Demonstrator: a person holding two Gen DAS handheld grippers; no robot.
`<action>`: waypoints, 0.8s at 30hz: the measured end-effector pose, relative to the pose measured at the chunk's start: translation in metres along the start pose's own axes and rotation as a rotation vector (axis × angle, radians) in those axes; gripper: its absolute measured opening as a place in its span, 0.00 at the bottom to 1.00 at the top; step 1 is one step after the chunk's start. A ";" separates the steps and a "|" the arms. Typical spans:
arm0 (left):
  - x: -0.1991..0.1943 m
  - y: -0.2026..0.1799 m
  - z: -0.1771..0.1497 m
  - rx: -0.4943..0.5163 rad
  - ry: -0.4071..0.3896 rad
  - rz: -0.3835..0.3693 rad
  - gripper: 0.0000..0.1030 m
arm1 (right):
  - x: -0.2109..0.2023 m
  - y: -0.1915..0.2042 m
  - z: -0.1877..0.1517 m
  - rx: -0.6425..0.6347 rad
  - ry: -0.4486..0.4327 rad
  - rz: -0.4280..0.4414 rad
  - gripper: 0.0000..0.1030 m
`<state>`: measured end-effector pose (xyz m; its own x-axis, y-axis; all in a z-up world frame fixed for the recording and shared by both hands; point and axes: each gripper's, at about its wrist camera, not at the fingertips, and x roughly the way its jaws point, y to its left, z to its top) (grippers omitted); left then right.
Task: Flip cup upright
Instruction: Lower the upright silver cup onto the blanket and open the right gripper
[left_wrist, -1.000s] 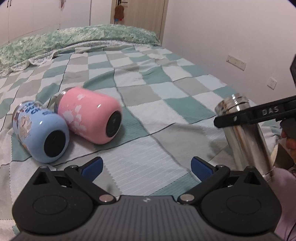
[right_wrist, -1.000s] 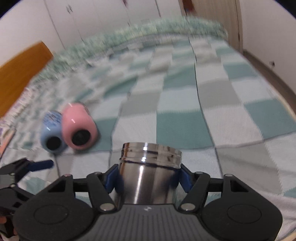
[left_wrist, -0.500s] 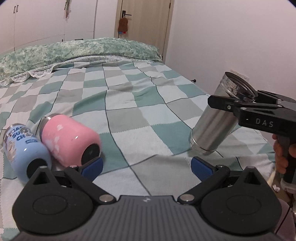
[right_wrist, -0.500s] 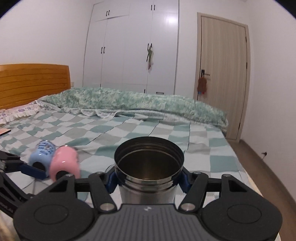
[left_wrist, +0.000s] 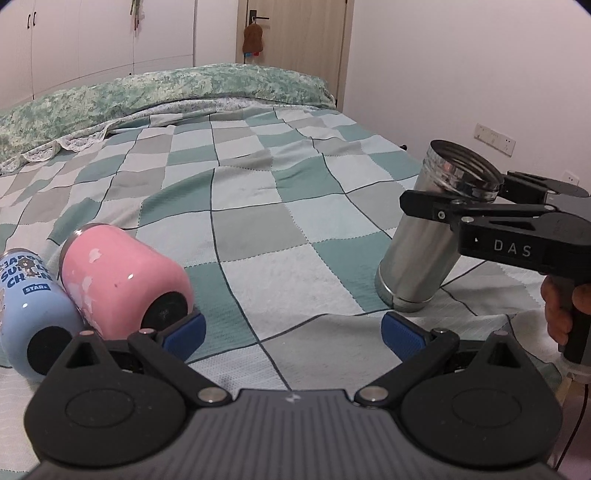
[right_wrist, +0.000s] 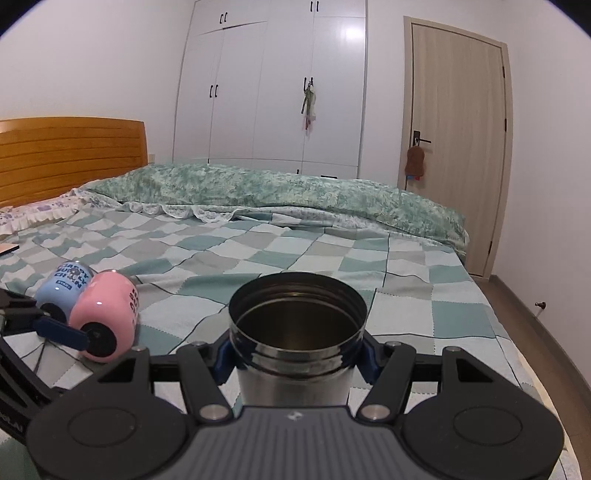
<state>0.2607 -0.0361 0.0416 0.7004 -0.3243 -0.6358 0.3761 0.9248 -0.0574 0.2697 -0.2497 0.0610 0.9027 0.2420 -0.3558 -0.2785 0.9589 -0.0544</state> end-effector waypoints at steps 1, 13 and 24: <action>0.000 0.000 0.000 0.000 -0.001 -0.001 1.00 | 0.000 0.000 0.000 0.001 -0.001 0.000 0.60; -0.032 -0.007 0.000 0.011 -0.056 0.033 1.00 | -0.029 -0.003 0.006 0.075 -0.025 0.009 0.86; -0.127 -0.033 -0.034 -0.007 -0.250 0.081 1.00 | -0.130 0.028 -0.006 0.064 -0.141 0.001 1.00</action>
<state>0.1389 -0.0187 0.0976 0.8565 -0.2877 -0.4286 0.3091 0.9508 -0.0205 0.1425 -0.2552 0.1005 0.9408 0.2573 -0.2208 -0.2623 0.9650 0.0069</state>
